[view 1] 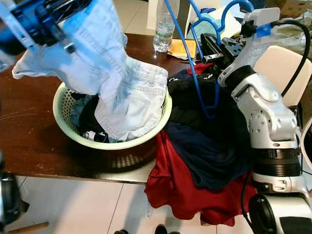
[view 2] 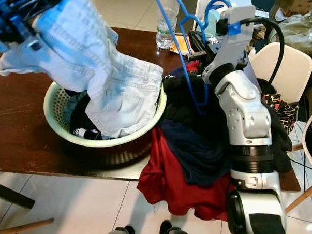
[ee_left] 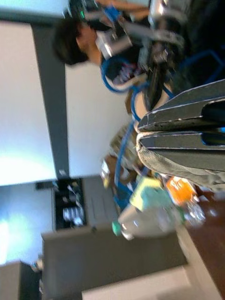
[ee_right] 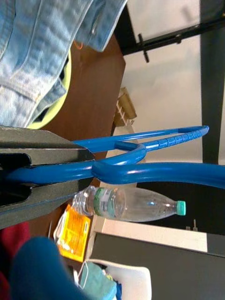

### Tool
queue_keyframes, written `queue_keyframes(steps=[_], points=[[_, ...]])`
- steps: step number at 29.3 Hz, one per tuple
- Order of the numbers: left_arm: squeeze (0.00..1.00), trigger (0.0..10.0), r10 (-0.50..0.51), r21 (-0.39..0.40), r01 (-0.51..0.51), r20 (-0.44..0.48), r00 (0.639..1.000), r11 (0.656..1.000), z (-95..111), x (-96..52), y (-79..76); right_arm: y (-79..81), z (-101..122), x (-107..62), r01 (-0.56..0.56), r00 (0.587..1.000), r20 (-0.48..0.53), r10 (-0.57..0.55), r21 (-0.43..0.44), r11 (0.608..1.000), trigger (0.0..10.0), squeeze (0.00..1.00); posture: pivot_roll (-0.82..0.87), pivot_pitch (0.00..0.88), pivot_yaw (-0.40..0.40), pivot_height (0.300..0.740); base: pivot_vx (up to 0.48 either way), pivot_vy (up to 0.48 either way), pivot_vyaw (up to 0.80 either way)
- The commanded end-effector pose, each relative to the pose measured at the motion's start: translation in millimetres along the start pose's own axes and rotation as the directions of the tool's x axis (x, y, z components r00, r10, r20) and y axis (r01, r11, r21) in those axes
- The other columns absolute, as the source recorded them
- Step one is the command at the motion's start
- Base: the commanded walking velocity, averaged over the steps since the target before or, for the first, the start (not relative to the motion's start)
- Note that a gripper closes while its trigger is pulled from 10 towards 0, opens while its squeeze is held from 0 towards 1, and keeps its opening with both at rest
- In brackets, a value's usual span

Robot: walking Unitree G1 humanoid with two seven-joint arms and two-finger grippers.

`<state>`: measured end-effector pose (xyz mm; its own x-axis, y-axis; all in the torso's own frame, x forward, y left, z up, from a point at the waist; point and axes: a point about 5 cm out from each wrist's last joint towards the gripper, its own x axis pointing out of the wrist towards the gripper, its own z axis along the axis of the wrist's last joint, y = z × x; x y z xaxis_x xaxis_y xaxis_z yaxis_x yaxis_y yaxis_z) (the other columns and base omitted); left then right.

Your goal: Hang hanger

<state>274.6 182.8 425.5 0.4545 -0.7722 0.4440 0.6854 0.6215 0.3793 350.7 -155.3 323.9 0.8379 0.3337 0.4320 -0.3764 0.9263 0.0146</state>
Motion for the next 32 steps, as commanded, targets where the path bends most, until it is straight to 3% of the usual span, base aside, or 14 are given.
queue_keyframes(steps=[1, 10, 17, 32], points=[[0.0, 10.0, -0.04, 0.032, 0.038, 0.058, 0.997, 0.999, 13, 5.0, -7.0, -6.6, 3, -4.9, 0.024, 0.999, 0.037, -0.025, 0.02, 1.0, 10.0, 0.0, 0.16, 0.112, -0.055, 0.74, 0.0, 0.0, 0.0], [0.0, 10.0, -0.095, 0.079, 0.087, 0.104, 0.99, 0.993, 34, 16.0, -6.1, -8.0, 12, -2.9, 0.019, 0.993, 0.116, -0.032, 0.11, 0.994, 10.0, 0.0, 0.17, 0.099, -0.037, 0.74, -0.23, 0.0, 0.0], [0.0, 10.0, -0.126, 0.023, 0.124, 0.185, 0.975, 0.992, 46, 22.6, -12.6, -6.1, 16, -5.5, 0.002, 0.988, 0.149, -0.025, 0.156, 0.988, 10.0, 0.0, 0.17, 0.097, -0.029, 0.74, -0.38, 0.0, 0.0], [0.0, 10.0, -0.182, -0.07, 0.2, 0.211, 0.961, 0.977, 30, 37.8, -30.3, -6.8, 24, -7.7, -0.029, 0.979, 0.201, -0.01, 0.188, 0.982, 10.0, 0.0, 0.16, 0.093, -0.032, 0.74, -0.383, 0.0, 0.0]])
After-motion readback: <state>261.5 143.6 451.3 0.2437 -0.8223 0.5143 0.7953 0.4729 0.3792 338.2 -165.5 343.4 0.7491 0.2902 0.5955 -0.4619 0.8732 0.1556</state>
